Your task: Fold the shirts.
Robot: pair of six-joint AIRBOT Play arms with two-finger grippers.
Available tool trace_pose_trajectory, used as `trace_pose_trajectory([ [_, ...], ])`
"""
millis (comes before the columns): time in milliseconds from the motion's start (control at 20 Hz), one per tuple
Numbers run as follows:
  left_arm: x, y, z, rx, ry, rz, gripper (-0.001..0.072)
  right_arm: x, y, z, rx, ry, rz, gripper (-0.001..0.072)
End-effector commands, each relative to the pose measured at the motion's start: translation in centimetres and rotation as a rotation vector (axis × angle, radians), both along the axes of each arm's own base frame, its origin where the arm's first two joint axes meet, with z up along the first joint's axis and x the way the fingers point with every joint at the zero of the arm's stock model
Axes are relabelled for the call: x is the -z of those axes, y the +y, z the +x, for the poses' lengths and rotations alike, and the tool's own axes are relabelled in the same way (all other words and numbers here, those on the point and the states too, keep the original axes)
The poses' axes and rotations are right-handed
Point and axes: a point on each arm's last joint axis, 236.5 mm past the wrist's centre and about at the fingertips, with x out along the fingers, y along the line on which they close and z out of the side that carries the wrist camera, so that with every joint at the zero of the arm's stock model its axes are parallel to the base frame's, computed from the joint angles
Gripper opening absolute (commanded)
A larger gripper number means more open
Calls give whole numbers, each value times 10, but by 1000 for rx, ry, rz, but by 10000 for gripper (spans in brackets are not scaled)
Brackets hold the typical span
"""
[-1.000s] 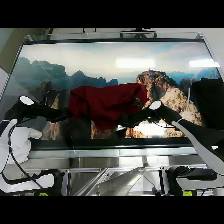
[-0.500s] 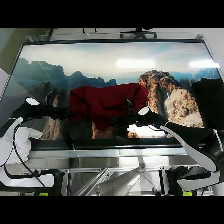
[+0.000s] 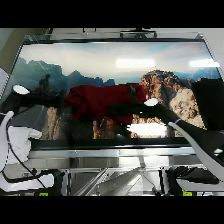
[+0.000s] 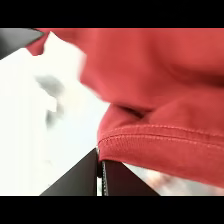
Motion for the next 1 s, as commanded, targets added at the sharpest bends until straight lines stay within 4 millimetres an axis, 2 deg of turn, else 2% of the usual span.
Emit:
trace_pose_trajectory([
  [0,-145,3,8,17,-301,-13,13,-143,-66,17,70,-293,117,18],
  [100,-251,12,-5,-15,-560,43,13,-253,-129,13,210,-568,140,18],
  [150,-302,17,-19,-43,-690,78,15,-305,-158,-1,283,-705,135,18],
  [250,-401,21,-65,-94,-955,168,18,-399,-208,-48,429,-987,78,17],
  [350,-469,17,-115,-126,-1150,255,18,-461,-231,-99,543,-1207,-12,17],
  [400,-494,13,-139,-143,-1231,296,18,-481,-236,-120,588,-1287,-59,17],
  [450,-510,9,-157,-148,-1289,333,18,-495,-238,-136,626,-1349,-106,16],
  [550,-524,1,-180,-132,-1349,386,18,-507,-241,-154,687,-1417,-181,17],
  [650,-517,0,-178,-108,-1326,396,18,-499,-241,-151,673,-1400,-221,16],
  [750,-494,7,-153,-73,-1228,367,18,-480,-245,-130,617,-1323,-218,17],
  [850,-463,6,-116,0,-1111,282,18,-450,-263,-95,593,-1191,-186,17],
  [950,-410,-4,-64,112,-947,195,18,-404,-280,-47,566,-1029,-118,17],
])
